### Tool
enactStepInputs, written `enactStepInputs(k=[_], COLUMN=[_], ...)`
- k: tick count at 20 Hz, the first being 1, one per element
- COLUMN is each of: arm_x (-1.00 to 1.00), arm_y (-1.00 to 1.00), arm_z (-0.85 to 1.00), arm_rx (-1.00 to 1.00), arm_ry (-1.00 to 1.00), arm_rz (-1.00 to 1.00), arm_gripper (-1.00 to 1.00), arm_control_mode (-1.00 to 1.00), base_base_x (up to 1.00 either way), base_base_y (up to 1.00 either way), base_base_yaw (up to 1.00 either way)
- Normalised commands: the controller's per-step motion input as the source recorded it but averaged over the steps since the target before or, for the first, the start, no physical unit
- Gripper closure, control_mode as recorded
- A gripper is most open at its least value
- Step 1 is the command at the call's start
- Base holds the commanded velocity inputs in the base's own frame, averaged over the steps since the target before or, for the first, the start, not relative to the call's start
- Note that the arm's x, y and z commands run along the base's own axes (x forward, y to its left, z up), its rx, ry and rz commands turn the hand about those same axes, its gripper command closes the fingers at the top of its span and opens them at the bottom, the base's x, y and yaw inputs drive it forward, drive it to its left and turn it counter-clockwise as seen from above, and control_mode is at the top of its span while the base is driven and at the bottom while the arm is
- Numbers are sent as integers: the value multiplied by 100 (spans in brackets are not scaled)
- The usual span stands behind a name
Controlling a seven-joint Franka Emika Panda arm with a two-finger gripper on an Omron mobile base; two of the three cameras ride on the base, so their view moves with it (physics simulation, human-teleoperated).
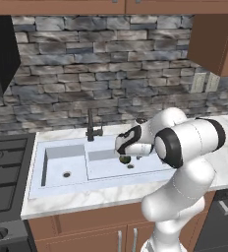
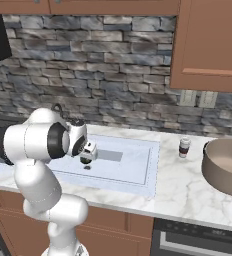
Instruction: Turn on the sink faucet. Then move the squash from the counter to the sink. Turn off the sink. Move the vegetable from the sink to the pot next to the stove. Finally move the pot to the front left burner.
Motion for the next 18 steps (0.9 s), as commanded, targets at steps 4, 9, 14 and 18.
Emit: enactStepInputs(k=[4, 9, 14, 18], arm_x=[23, 28, 27, 26], arm_y=[0, 0, 0, 0], arm_z=[-25, -16, -14, -21], arm_rx=[-2, -1, 0, -1], arm_ry=[0, 1, 1, 1], arm_rz=[0, -1, -1, -1], arm_gripper=[-100, -100, -100, -100], arm_control_mode=[-100, -100, -100, -100], base_base_x=[0, 0, 0, 0], base_base_y=[0, 0, 0, 0], base_base_yaw=[0, 0, 0, 0])
